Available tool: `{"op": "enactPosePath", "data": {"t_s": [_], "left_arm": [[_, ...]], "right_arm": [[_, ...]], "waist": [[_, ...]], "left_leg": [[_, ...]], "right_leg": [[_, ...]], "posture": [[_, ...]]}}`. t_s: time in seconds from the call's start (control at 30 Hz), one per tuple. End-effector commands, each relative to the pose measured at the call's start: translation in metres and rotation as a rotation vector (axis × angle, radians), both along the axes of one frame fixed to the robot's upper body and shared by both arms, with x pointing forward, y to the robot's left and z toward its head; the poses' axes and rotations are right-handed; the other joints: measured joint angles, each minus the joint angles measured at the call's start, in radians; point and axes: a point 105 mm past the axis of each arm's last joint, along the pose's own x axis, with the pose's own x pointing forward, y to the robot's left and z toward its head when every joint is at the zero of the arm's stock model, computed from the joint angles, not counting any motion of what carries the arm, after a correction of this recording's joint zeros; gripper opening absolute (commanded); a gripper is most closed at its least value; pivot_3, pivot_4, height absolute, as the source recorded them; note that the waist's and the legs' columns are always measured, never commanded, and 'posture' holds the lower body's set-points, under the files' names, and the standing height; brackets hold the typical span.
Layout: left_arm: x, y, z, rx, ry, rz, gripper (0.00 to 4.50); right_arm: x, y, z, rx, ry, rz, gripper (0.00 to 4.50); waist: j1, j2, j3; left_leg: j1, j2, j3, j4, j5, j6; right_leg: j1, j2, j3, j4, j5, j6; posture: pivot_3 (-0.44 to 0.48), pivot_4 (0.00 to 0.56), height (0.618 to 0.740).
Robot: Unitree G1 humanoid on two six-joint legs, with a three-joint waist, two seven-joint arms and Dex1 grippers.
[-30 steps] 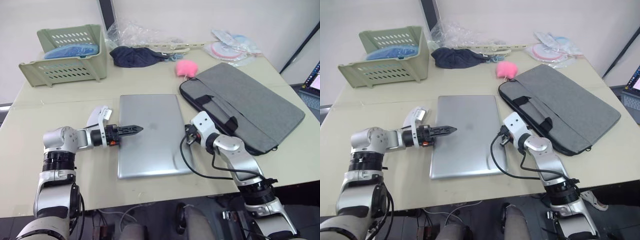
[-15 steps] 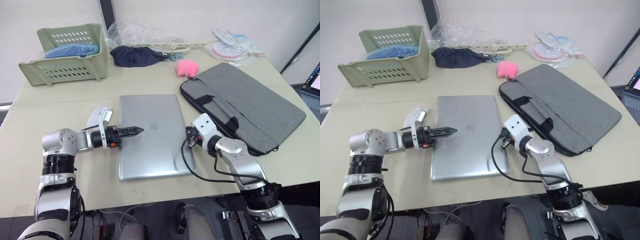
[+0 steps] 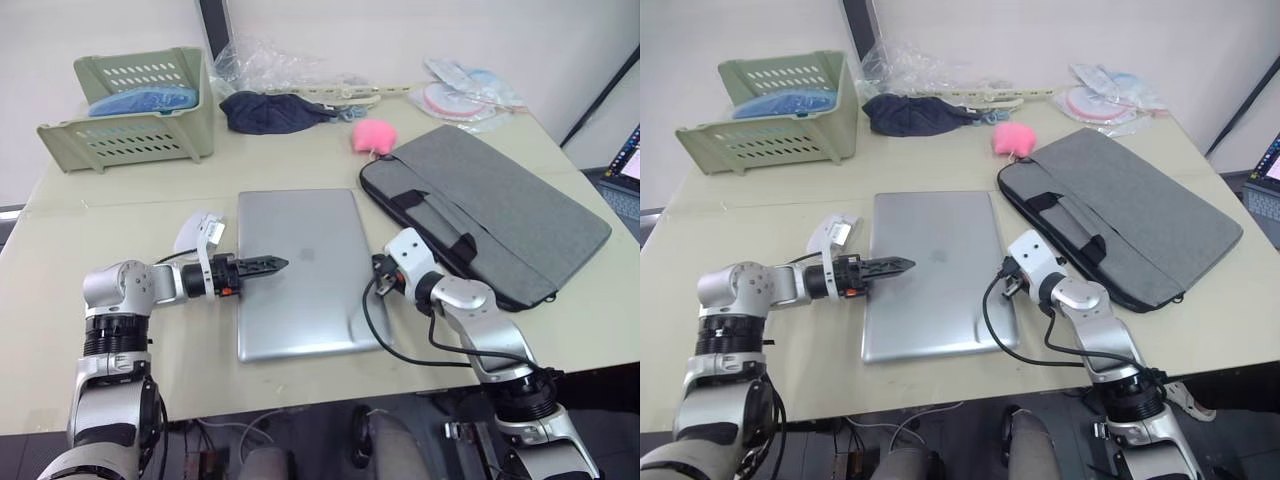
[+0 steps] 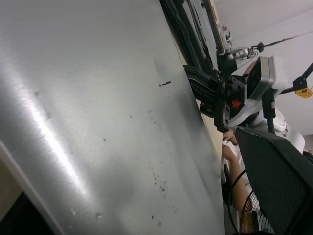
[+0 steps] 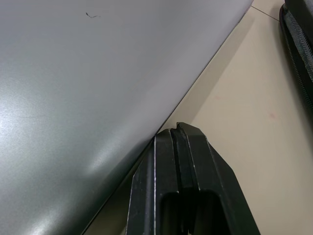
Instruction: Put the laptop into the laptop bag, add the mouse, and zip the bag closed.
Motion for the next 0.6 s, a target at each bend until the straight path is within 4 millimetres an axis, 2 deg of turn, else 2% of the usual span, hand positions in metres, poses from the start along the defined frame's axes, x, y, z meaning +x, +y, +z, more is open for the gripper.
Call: {"op": "enactPosePath", "data": {"t_s": [0.03, 0.2, 0.3, 0.4, 0.53, 0.57, 0.6], "left_arm": [[-0.0046, -0.0115, 0.0129, -0.057, -0.048, -0.058, 4.5], [-0.0055, -0.0126, 0.0086, -0.03, -0.055, -0.063, 4.5], [-0.0026, -0.0116, 0.0155, -0.083, -0.071, -0.046, 4.5], [-0.0021, -0.0102, 0.0162, -0.073, -0.078, -0.043, 3.84], [-0.0026, -0.013, 0.0157, -0.074, -0.07, -0.05, 2.13], [-0.0025, -0.0136, 0.0154, -0.074, -0.068, -0.051, 1.57], [-0.0032, -0.0144, 0.0148, -0.072, -0.066, -0.057, 1.25]], "right_arm": [[-0.0103, 0.0223, 0.0078, 0.042, -0.01, 0.104, 0.15], [-0.0106, 0.022, 0.0075, 0.041, -0.008, 0.103, 0.15], [-0.0105, 0.0216, 0.0073, 0.041, -0.008, 0.102, 0.15], [-0.0106, 0.0221, 0.0071, 0.042, -0.007, 0.103, 0.0], [-0.0106, 0.0223, 0.0073, 0.042, -0.007, 0.103, 0.0], [-0.0104, 0.0221, 0.0073, 0.042, -0.007, 0.102, 0.0], [-0.0104, 0.0221, 0.0072, 0.042, -0.007, 0.102, 0.0]], "waist": [[0.0, 0.0, 0.0], [0.0, 0.0, 0.0], [0.001, 0.0, 0.0], [0.001, -0.001, 0.001], [0.002, -0.003, 0.002], [0.002, -0.003, 0.002], [0.003, -0.003, 0.002]], "left_leg": [[0.0, 0.0, 0.0, 0.0, 0.0, 0.0], [0.0, 0.0, 0.0, 0.0, 0.0, 0.0], [0.0, 0.0, 0.0, 0.0, 0.0, 0.0], [0.0, 0.0, 0.0, 0.0, 0.0, 0.0], [0.0, 0.0, 0.0, 0.0, 0.0, 0.0], [0.0, 0.0, 0.0, 0.0, 0.0, 0.0], [0.0, 0.0, 0.0, 0.0, 0.0, 0.0]], "right_leg": [[0.0, 0.0, 0.0, 0.0, 0.0, 0.0], [0.0, 0.0, 0.0, 0.0, 0.0, 0.0], [0.0, 0.0, 0.0, 0.0, 0.0, 0.0], [0.0, 0.0, 0.0, 0.0, 0.0, 0.0], [0.0, 0.0, 0.0, 0.0, 0.0, 0.0], [0.0, 0.0, 0.0, 0.0, 0.0, 0.0], [0.0, 0.0, 0.0, 0.0, 0.0, 0.0]], "posture": [[0.0, 0.15, 0.74], [0.0, 0.15, 0.74], [0.0, 0.15, 0.74], [0.0, 0.15, 0.74], [0.0, 0.15, 0.74], [0.0, 0.15, 0.74], [0.0, 0.15, 0.74]]}}
